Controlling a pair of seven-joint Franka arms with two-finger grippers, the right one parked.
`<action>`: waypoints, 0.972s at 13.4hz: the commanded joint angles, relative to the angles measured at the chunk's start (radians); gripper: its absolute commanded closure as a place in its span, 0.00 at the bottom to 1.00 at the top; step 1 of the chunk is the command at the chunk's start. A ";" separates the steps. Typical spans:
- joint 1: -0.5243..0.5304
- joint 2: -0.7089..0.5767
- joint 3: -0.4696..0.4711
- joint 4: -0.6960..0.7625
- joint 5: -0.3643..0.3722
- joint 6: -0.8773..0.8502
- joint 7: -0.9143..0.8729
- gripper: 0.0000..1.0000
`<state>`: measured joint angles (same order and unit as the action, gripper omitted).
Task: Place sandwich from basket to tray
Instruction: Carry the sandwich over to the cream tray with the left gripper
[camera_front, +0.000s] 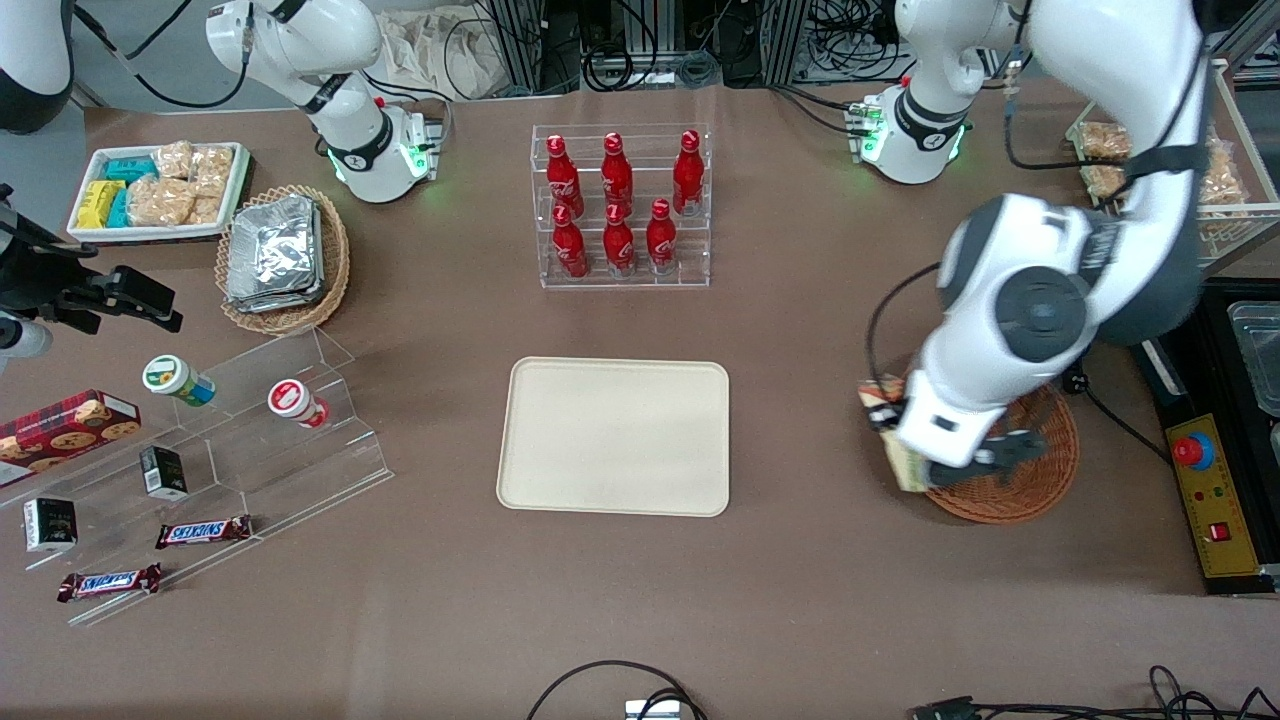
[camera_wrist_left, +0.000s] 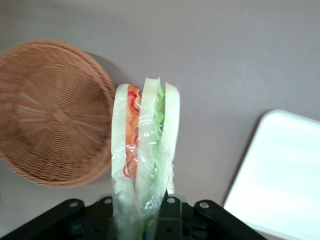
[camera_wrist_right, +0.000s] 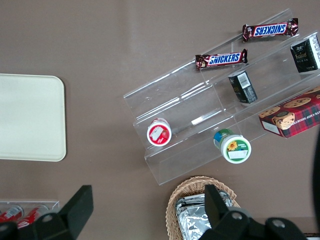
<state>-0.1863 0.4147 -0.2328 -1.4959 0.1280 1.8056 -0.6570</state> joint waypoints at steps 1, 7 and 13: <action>-0.093 0.113 0.010 0.104 -0.001 -0.012 0.025 1.00; -0.222 0.295 0.010 0.158 -0.004 0.131 0.010 1.00; -0.274 0.418 0.010 0.164 -0.005 0.271 0.022 1.00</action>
<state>-0.4456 0.8007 -0.2334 -1.3782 0.1276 2.0676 -0.6555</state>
